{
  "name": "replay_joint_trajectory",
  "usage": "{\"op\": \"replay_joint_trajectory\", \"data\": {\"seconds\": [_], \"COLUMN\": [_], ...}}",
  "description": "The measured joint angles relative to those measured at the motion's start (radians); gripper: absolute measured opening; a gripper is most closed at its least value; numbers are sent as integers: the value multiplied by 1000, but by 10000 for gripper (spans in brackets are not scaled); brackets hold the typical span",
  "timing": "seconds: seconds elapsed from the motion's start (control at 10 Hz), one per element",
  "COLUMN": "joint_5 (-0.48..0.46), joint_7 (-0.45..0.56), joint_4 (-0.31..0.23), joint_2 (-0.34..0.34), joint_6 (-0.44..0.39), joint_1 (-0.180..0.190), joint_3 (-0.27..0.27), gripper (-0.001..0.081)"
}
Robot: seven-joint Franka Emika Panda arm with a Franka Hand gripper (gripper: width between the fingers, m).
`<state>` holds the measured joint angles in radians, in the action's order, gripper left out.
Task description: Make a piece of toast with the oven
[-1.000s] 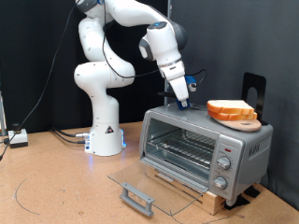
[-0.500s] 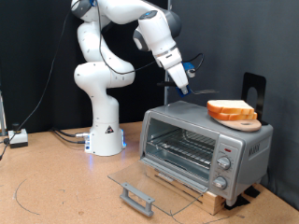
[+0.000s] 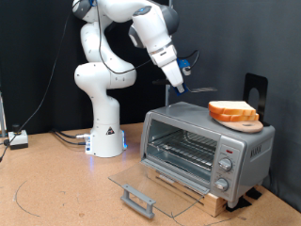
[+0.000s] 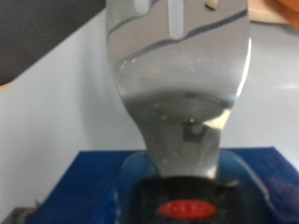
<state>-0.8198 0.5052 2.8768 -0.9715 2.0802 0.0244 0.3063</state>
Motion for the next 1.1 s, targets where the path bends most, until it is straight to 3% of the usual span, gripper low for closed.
{"op": "replay_joint_trajectory", "data": {"seconds": [0.5, 0.9, 1.1], "joint_5": [128, 190, 197], "joint_7": [-40, 96, 103], "joint_4": [1, 6, -4], "joint_2": [-23, -23, -20], "joint_6": [-7, -74, -93], "joint_1": [-177, -239, -253], "joint_3": [-43, -162, -175], "gripper": [422, 422, 422]}}
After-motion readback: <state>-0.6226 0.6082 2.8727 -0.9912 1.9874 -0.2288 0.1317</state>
